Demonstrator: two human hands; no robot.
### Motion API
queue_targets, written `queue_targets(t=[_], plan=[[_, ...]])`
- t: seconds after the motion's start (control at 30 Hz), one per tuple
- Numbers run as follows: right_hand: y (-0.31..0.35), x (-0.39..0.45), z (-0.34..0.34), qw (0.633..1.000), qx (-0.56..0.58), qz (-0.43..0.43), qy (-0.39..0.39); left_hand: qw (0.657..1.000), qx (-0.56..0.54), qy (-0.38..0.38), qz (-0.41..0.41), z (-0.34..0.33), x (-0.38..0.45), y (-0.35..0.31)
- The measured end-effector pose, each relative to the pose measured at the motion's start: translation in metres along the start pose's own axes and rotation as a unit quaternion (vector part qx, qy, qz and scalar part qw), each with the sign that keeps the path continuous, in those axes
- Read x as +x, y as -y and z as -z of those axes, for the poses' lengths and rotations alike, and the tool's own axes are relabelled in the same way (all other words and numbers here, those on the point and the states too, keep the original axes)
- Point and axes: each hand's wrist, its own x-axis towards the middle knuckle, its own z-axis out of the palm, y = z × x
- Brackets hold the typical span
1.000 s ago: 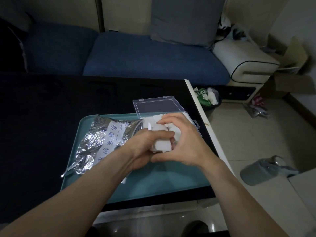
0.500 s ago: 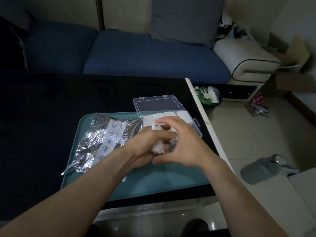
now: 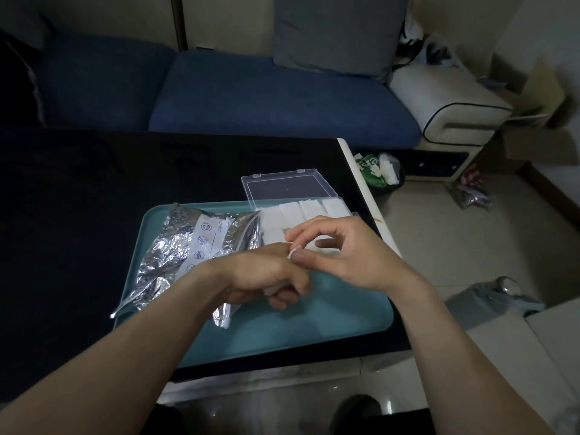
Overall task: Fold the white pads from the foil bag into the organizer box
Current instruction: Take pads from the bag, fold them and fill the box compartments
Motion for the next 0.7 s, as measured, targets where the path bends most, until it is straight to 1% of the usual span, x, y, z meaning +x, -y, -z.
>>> queue_targets(t=[0.17, 0.3, 0.4, 0.5, 0.6, 0.7], plan=[[0.003, -0.001, -0.004, 0.995, 0.098, 0.009, -0.003, 0.997, 0.049, -0.007, 0.064, 0.003, -0.002, 0.001], [0.005, -0.001, -0.008, 0.994, 0.108, 0.022, 0.02, 0.994, 0.057, 0.031, 0.093, 0.004, -0.005, 0.002], [0.005, 0.0, -0.009, 0.995, 0.097, 0.015, 0.015, 0.991, 0.073, 0.043, 0.102, 0.003, -0.004, 0.004], [0.005, -0.001, -0.005, 0.993, 0.121, -0.006, -0.013, 0.993, 0.046, 0.041, 0.098, 0.002, -0.005, 0.004], [0.003, -0.005, 0.001, 0.992, 0.127, -0.005, 0.007, 0.995, -0.013, 0.048, 0.084, 0.005, -0.006, 0.002], [0.005, -0.005, 0.0, 0.992, 0.122, -0.007, 0.017, 0.995, -0.022, 0.062, 0.077, 0.005, -0.007, 0.001]])
